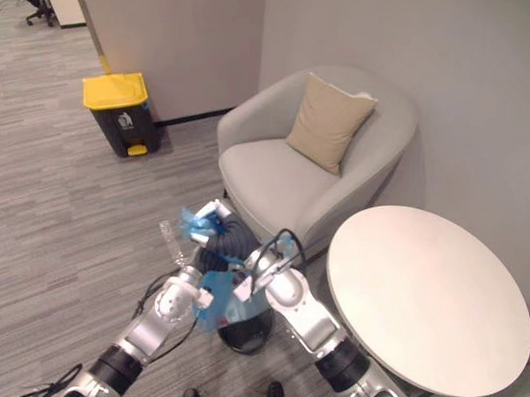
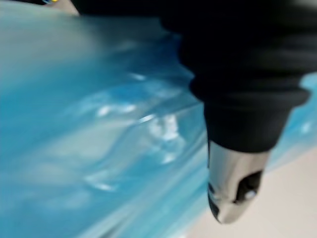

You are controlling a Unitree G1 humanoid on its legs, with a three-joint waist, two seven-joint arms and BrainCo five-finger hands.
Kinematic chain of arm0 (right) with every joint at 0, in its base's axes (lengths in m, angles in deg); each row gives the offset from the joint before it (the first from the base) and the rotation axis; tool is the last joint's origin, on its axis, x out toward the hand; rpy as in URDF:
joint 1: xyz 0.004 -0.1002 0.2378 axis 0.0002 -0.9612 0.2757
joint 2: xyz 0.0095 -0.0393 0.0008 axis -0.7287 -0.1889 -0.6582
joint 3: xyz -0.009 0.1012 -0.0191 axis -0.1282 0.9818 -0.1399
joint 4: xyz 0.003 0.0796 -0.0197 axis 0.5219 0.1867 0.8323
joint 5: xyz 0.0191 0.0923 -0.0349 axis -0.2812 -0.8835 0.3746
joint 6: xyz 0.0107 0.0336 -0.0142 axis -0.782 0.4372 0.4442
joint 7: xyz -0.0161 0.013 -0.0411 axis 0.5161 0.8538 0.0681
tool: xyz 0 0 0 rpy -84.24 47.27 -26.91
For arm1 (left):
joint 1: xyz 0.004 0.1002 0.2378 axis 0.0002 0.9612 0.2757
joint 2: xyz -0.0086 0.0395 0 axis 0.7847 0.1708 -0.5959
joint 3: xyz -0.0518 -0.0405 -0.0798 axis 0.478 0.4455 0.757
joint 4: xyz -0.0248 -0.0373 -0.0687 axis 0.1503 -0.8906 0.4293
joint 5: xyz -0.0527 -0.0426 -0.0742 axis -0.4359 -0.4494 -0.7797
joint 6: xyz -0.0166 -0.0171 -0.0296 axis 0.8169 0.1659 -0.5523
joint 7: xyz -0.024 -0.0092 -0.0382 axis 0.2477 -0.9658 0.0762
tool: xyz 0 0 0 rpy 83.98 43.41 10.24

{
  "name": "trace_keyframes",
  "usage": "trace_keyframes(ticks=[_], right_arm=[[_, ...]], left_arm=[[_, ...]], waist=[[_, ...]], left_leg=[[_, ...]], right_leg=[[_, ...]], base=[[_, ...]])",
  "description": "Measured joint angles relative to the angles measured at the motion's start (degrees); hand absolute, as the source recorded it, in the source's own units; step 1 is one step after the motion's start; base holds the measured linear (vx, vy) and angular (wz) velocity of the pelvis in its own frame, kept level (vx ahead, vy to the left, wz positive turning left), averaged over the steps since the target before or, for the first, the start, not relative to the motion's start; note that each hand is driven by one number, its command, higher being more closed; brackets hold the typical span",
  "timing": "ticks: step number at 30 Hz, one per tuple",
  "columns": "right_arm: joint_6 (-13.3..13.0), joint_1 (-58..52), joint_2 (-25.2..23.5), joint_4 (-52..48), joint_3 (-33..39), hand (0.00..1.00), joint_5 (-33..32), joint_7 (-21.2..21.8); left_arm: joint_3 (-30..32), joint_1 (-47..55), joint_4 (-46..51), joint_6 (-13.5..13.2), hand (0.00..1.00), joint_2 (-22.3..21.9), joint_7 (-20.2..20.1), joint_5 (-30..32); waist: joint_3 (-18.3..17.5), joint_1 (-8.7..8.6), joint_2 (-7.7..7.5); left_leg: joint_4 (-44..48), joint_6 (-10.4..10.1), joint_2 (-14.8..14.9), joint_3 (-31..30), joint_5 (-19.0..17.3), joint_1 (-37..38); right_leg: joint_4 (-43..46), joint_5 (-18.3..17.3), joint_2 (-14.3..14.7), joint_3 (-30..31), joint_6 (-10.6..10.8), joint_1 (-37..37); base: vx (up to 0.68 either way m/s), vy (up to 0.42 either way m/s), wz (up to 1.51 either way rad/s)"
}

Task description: Gather rubbish on tea table into small bin, then transfer packed bag to large trash can.

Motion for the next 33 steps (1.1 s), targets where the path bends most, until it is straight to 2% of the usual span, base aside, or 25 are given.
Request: trace_keyframes(ticks=[5,6,17,29,30,33], right_arm=[[2.0,1.1,-1.4,1.9,-0.9,1.0,-2.0,-0.6],[2.2,1.7,-1.4,1.9,-1.5,1.0,-2.1,-0.8],[2.2,2.3,-2.1,1.9,-1.7,1.0,-4.2,-1.6],[2.2,1.4,-3.8,1.9,-1.5,1.0,-5.4,-0.8],[2.1,0.9,-4.3,1.9,-1.3,0.0,-5.3,-0.7],[1.4,-1.1,-5.0,1.8,-0.1,0.0,-4.3,0.0]], left_arm=[[-1.9,-0.1,-3.9,0.2,0.0,-1.8,0.0,0.0],[-2.4,-0.1,-4.4,0.3,1.0,-1.9,-0.1,0.0],[-5.8,-2.2,-11.1,1.1,1.0,-2.2,-0.1,0.0],[-4.2,-1.9,-12.3,1.1,1.0,-2.2,-0.1,-2.2],[-3.5,-1.8,-12.2,1.2,1.0,-2.2,-0.1,-2.4],[-2.0,-0.7,-11.9,1.3,1.0,-2.3,-0.1,-3.6]], waist=[[-0.1,-0.01,-0.13],[-0.1,-0.01,-0.14],[-0.4,-0.12,-0.49],[-0.4,-0.18,-0.5],[-0.4,-0.35,-0.5],[-0.4,-0.38,-0.51]], left_leg=[[0.0,-0.1,0.1,-0.4,0.2,-0.3],[0.0,-0.2,0.2,-0.4,0.2,-0.4],[0.0,-0.3,0.4,0.3,0.3,-0.6],[0.0,-0.3,0.8,1.0,0.3,-0.5],[0.0,-0.3,0.8,1.0,0.3,-0.5],[0.0,-0.3,0.7,0.9,0.3,-0.5]], right_leg=[[0.0,0.1,0.2,-0.2,-0.1,-0.2],[0.0,0.1,0.2,-0.2,-0.1,-0.3],[0.0,0.4,0.6,0.7,-0.3,-1.1],[0.0,0.5,0.9,1.5,-0.4,-1.4],[0.0,0.5,0.9,1.5,-0.4,-1.4],[0.0,0.5,0.9,1.5,-0.4,-1.3]], base=[[0.0,-0.003,0.02],[0.0,0.0,0.0],[0.0,-0.001,-0.04],[-0.01,-0.004,-0.04],[0.0,0.0,0.0],[0.0,0.0,0.0]])
